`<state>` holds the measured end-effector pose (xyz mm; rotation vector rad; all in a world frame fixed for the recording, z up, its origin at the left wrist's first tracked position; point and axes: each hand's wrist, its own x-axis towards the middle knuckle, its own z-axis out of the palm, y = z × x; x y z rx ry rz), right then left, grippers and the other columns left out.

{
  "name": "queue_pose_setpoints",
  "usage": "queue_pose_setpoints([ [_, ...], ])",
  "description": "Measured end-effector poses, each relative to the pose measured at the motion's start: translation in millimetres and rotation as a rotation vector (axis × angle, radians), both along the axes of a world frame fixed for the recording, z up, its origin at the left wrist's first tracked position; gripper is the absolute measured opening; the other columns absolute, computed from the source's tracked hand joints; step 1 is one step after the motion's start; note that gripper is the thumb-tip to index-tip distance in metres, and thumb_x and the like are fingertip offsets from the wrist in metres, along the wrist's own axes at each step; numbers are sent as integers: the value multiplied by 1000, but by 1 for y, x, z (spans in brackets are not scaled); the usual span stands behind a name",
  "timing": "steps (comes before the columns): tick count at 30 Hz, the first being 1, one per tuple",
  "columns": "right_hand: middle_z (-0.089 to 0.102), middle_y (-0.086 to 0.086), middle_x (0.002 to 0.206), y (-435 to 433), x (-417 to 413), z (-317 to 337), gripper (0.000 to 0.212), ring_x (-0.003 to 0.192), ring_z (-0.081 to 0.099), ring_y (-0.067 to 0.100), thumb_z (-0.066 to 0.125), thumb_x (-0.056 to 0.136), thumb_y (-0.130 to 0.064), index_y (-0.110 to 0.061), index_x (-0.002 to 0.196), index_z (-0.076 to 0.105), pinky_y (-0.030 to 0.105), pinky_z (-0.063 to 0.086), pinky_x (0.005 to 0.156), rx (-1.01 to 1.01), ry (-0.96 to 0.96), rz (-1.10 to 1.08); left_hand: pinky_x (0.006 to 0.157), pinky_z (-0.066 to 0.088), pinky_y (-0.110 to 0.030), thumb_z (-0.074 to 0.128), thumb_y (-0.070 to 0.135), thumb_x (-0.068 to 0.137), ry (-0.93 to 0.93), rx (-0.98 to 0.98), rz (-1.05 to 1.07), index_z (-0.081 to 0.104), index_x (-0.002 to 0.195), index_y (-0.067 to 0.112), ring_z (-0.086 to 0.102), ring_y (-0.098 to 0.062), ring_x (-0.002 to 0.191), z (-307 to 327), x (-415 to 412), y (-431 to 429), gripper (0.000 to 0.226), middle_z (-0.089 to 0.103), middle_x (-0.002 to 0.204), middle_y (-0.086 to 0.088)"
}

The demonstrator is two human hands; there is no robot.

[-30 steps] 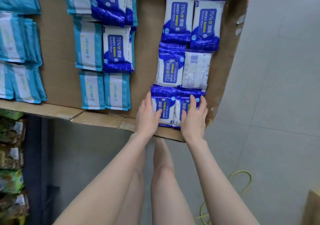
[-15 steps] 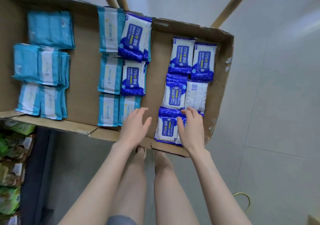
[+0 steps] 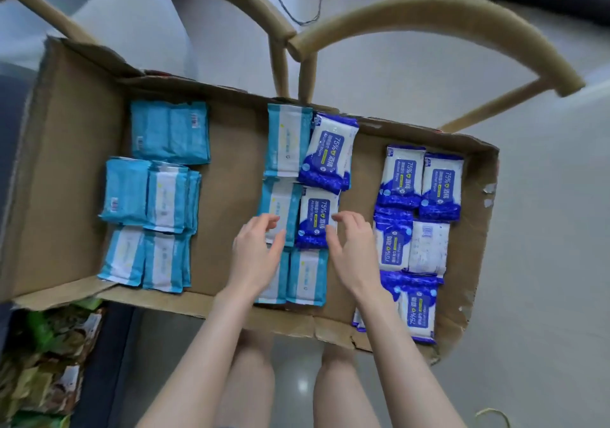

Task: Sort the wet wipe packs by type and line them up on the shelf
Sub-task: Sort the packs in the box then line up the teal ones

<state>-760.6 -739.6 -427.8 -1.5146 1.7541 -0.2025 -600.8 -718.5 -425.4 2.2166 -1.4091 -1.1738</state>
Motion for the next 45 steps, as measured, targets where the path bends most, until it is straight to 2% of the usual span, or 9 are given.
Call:
queue_pose_setpoints([
  [6, 57, 6, 119, -53, 38, -25, 27, 112, 49, 21, 52, 95, -19, -8, 119, 57, 13, 26, 85, -43, 5, -131, 91, 38, -23, 55, 20, 93, 74, -30, 31, 56, 120, 12, 53, -15, 109, -24, 25, -67, 28, 57, 116, -3],
  [10, 48, 7, 127, -90, 45, -38, 33, 115, 43, 19, 53, 95, -24, -9, 124, 53, 17, 28, 89, -93, 55, -220, 101, 40, -32, 57, 27, 93, 84, -27, 91, 47, 132, 11, 47, -17, 118, -45, 26, -106, 43, 48, 129, -4],
  [13, 39, 8, 133, -110, 47, -47, 45, 119, 39, 19, 57, 93, -28, -9, 132, 45, 22, 31, 94, -115, 92, -290, 102, 42, -40, 59, 36, 90, 126, -7, 156, 42, 135, 13, 47, -16, 118, -59, 25, -126, 52, 45, 131, -3],
  [19, 36, 8, 139, -133, 42, -64, 70, 129, 35, 19, 66, 85, -36, -9, 140, 32, 31, 32, 106, -11, 62, -436, 96, 46, -37, 65, 45, 83, 144, 54, 219, 42, 130, 14, 49, -14, 112, -74, 21, -150, 61, 42, 126, 0],
  [23, 43, 5, 129, -133, 39, -70, 64, 121, 43, 18, 73, 79, -36, -11, 129, 41, 37, 40, 104, 10, 14, -482, 77, 42, -15, 72, 34, 81, 164, 9, 283, 46, 111, 18, 49, -5, 97, -71, 20, -151, 43, 42, 115, 4],
  [25, 47, 1, 121, -132, 37, -71, 61, 114, 49, 16, 76, 76, -35, -14, 122, 42, 41, 46, 98, 8, -30, -529, 69, 40, -11, 73, 32, 80, 191, 10, 314, 44, 105, 21, 51, -2, 91, -71, 19, -149, 40, 46, 111, 5],
  [34, 50, -4, 116, -131, 37, -67, 50, 108, 56, 13, 76, 78, -30, -25, 112, 39, 39, 54, 89, 32, -181, -583, 76, 56, -31, 75, 26, 79, 416, 129, 412, 52, 106, 22, 64, -10, 92, -75, 29, -147, 35, 63, 106, 4],
  [39, 55, -15, 99, -125, 37, -61, 42, 89, 60, 2, 69, 85, -22, -26, 111, 36, 24, 54, 76, 52, -317, -600, 74, 56, -27, 68, 19, 85, 537, 87, 465, 48, 107, 21, 65, -6, 90, -69, 35, -141, 30, 64, 100, 10],
  [45, 58, -10, 104, -124, 37, -59, 36, 94, 62, 4, 65, 88, -22, -25, 113, 39, 22, 53, 73, 83, -410, -615, 70, 56, -20, 64, 17, 89, 622, 97, 467, 48, 114, 19, 67, -4, 88, -64, 41, -139, 29, 64, 103, 8],
])
